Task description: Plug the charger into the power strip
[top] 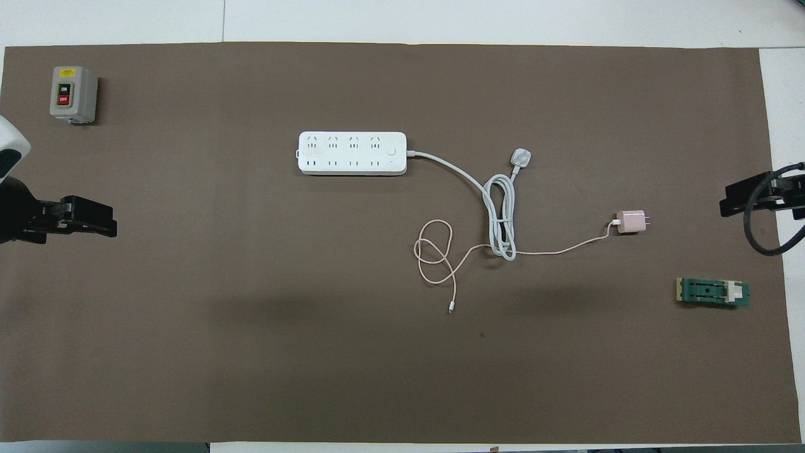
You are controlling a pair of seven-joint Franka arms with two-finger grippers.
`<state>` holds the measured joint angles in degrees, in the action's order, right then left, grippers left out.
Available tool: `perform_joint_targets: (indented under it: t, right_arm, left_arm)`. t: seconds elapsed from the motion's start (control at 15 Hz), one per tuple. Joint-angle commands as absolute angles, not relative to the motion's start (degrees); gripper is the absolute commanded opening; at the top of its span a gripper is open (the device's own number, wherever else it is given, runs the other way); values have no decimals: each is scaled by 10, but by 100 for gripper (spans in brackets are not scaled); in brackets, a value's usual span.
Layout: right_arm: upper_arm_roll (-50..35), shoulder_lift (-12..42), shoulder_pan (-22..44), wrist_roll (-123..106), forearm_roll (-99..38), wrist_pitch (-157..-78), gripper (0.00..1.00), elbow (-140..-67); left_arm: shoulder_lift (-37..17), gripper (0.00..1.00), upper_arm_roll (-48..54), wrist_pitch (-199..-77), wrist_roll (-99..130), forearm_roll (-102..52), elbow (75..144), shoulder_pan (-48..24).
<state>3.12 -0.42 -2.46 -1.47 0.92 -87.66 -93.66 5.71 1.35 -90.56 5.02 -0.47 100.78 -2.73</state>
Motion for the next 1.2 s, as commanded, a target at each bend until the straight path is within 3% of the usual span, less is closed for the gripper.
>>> perform_joint_targets:
  t: [0.0, 1.13]
  right_arm:
    - [26, -11, -30, -9, 5, -883, 100, -942]
    - [25, -20, -29, -11, 6, -882, 100, -954]
  left_arm:
    - [72, 100, 18, -911, 56, 5, 1023, -23]
    - [72, 100, 18, -911, 56, 5, 1023, -22]
